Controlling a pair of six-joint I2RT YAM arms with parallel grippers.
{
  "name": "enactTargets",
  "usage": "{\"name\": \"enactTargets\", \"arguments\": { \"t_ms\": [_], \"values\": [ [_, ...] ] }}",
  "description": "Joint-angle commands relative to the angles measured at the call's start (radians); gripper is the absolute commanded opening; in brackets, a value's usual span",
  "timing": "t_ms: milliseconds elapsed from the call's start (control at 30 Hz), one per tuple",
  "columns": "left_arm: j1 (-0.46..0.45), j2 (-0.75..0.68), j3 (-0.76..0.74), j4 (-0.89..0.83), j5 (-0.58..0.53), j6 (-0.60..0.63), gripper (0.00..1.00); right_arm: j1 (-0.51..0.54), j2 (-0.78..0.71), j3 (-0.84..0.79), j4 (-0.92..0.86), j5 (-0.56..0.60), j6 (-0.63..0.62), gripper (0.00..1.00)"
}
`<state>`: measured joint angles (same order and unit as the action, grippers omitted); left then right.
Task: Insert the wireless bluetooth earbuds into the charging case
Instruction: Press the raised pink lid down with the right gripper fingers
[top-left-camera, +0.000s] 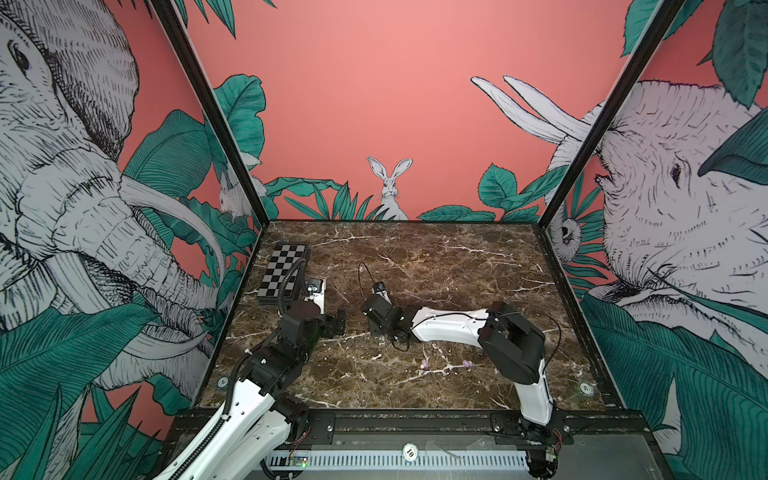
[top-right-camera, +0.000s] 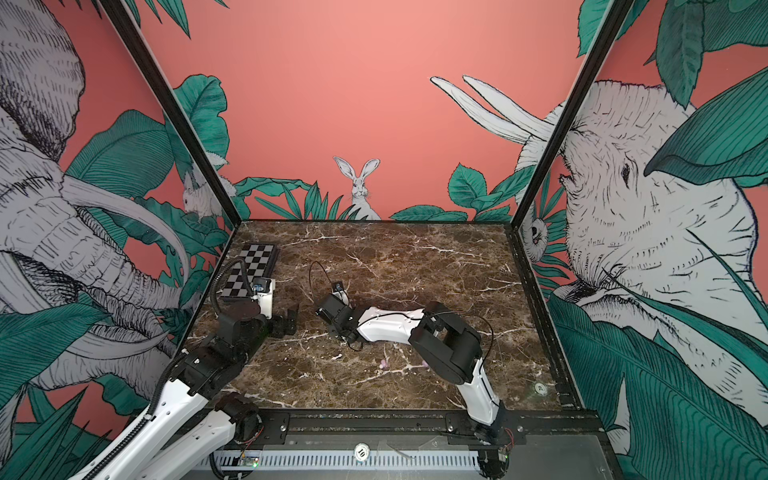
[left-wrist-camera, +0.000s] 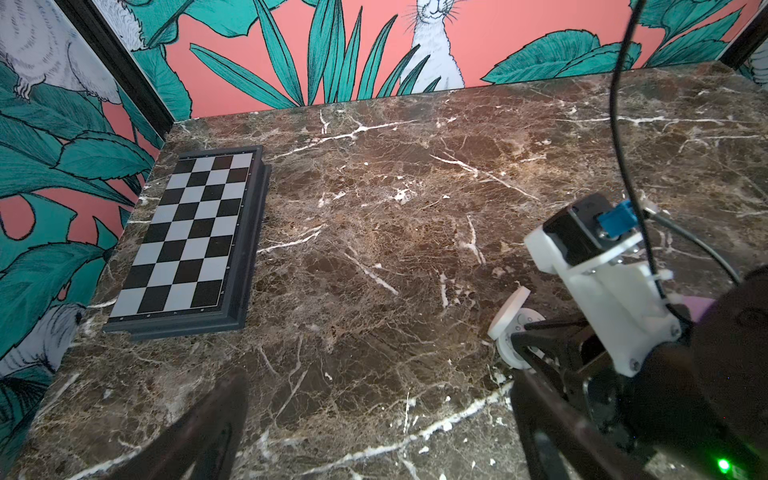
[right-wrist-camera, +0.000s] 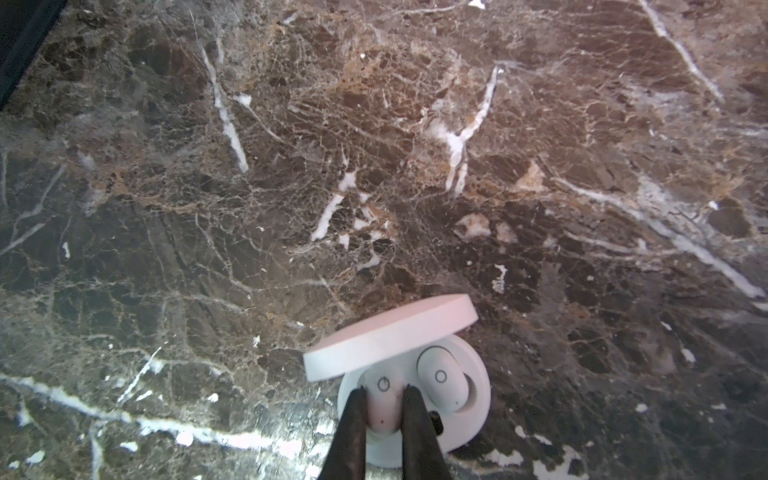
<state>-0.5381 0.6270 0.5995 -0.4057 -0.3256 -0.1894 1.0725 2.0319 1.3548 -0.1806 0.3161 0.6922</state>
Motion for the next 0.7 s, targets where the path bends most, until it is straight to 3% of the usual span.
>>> {"name": "enactTargets", "arguments": {
  "t_ms": [0,600,667],
  "values": [
    [-0.002,-0.009,0.015,0.004,0.002,0.003,0.99,0.012,0.021,-0.011,0.029,0.035,-0.014,0.00],
    [-0.003,-0.009,0.014,0.004,0.002,0.003,0.99,0.035,0.035,-0.036,0.071,0.089,-0.028,0.00],
    [-0.003,-0.007,0.015,0.004,0.002,0.004,0.99,0.038,0.031,-0.066,0.080,0.089,-0.020,0.06]
  ]
}}
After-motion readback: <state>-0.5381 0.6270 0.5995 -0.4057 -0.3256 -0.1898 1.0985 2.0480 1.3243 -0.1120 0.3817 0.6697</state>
